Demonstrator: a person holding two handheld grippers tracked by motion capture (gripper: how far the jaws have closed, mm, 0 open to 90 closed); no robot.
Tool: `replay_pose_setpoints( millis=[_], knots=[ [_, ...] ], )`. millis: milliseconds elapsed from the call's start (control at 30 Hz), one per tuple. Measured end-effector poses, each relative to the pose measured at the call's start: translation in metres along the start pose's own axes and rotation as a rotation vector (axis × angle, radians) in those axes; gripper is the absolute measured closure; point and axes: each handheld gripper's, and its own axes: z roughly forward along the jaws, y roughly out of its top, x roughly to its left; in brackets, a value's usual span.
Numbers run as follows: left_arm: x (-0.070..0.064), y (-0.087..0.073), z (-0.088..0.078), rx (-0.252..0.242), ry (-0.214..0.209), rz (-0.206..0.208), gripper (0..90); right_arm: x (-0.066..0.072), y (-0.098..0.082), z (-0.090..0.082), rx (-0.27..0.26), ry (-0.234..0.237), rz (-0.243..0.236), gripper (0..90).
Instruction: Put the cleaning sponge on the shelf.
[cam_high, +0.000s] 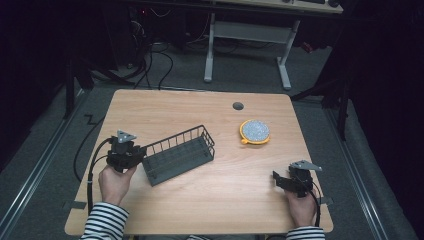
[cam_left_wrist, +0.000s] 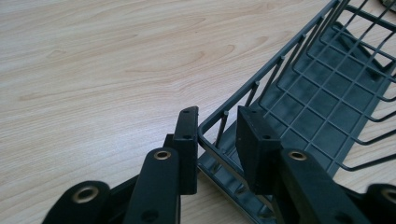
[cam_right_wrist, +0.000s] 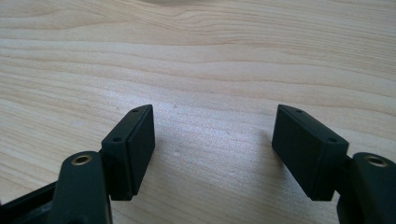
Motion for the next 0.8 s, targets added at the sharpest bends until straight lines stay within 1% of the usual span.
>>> replay_pose_setpoints(
  millis=[300,800],
  knots=[
    [-0.012,0.001,0.002,-0.002,-0.013,0.02,72.0,0.0,0.0,0.0,-0.001,0.002,-0.001,29.9],
    [-0.03,0.006,0.009,-0.013,-0.036,0.028,72.8,0.0,0.0,0.0,-0.001,0.002,-0.001,29.9]
  ],
)
